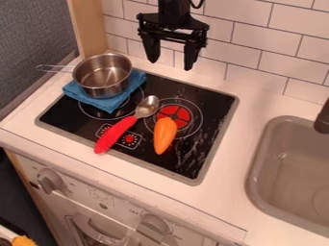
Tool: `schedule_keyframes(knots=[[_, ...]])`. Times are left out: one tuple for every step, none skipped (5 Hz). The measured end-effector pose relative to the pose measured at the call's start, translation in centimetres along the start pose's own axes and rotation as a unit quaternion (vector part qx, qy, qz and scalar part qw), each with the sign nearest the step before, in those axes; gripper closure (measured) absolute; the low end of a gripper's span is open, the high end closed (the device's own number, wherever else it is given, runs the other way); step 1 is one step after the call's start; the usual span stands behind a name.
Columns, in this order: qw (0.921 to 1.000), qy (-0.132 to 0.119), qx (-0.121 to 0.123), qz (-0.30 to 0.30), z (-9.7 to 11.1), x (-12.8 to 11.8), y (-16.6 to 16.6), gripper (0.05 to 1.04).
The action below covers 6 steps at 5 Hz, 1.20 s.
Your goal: Put the carrot in the silver pot
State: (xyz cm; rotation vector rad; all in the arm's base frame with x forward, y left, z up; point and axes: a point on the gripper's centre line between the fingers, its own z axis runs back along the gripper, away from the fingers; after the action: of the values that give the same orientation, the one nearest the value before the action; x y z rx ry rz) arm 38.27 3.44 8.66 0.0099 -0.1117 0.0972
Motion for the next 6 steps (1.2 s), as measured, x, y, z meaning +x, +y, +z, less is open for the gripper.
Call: schedule_keyframes(knots=[[0.9998, 0.019, -0.002, 0.001, -1.4, -0.5, -0.1, 0.082], [0.999, 0.043, -0.013, 0.002, -2.4, -2.9, -0.4, 0.082], [0.999, 0.038, -0.025, -0.008, -0.9, -4.4, -1.2, 0.082], [0.9981, 0.046, -0.034, -0.023, -0.9, -6.6, -2.4, 0.082], [0.9964, 0.069, -0.032, -0.037, -2.4, -7.3, -3.2, 0.082], [0.9922, 0.119, -0.004, -0.034, -4.6, -8.0, -2.9, 0.082]])
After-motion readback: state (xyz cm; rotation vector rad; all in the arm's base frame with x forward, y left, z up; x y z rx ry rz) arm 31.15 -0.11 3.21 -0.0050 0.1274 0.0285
